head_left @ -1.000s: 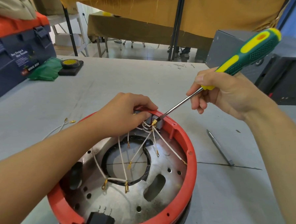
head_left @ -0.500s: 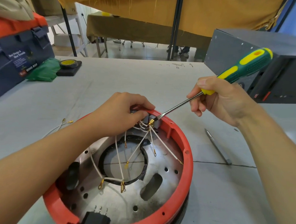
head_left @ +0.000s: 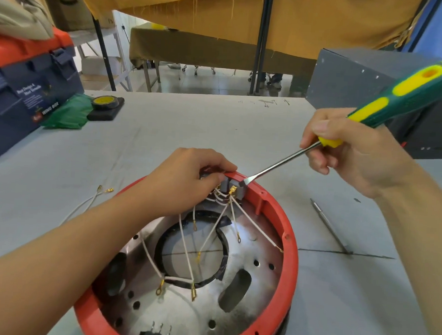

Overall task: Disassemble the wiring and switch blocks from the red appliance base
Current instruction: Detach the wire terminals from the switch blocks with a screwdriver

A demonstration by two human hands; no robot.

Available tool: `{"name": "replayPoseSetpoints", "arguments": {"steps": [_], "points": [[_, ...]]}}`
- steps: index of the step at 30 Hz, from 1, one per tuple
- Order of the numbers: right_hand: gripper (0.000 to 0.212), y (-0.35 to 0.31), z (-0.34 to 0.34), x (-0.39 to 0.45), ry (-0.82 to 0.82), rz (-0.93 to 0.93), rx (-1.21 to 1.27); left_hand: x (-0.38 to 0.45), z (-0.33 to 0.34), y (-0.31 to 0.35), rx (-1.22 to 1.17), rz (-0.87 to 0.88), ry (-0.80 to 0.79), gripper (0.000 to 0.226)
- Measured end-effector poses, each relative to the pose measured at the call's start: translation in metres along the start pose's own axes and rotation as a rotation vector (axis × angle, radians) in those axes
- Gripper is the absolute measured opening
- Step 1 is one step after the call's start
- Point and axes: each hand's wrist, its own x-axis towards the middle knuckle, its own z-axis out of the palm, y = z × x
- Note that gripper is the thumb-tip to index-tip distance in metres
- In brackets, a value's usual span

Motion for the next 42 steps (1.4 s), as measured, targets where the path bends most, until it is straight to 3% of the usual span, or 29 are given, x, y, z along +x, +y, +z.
{"name": "replayPoseSetpoints", "arguments": {"steps": [9, 16, 20, 23, 30, 35, 42], "points": [[0.025, 0.018, 0.016, -0.015, 0.383, 0.027, 0.277, 0.000, -0.003, 0.002, 0.071, 0.022, 0.004, 0.032], [0.023, 0.016, 0.009, -0.020, 0.350, 0.039, 0.253, -0.008, -0.031, 0.010, 0.330, -0.082, -0.137, 0.035], [0.020, 0.014, 0.013, -0.021, 0.298, 0.024, 0.233, -0.027, -0.027, 0.019, 0.612, -0.238, -0.251, 0.078], [0.022, 0.012, 0.018, -0.023, 0.290, 0.004, 0.220, -0.039, -0.011, 0.027, 0.644, -0.274, -0.238, 0.104], [0.033, 0.005, 0.020, -0.026, 0.308, -0.052, 0.194, -0.034, -0.004, 0.019, 0.555, -0.158, -0.204, 0.095], [0.029, 0.002, 0.022, -0.028, 0.278, -0.076, 0.119, -0.030, -0.007, 0.015, 0.430, -0.065, -0.216, 0.079], [0.031, -0.002, 0.024, -0.026, 0.251, -0.083, 0.100, -0.033, -0.001, 0.010, 0.376, -0.009, -0.162, 0.079]]}}
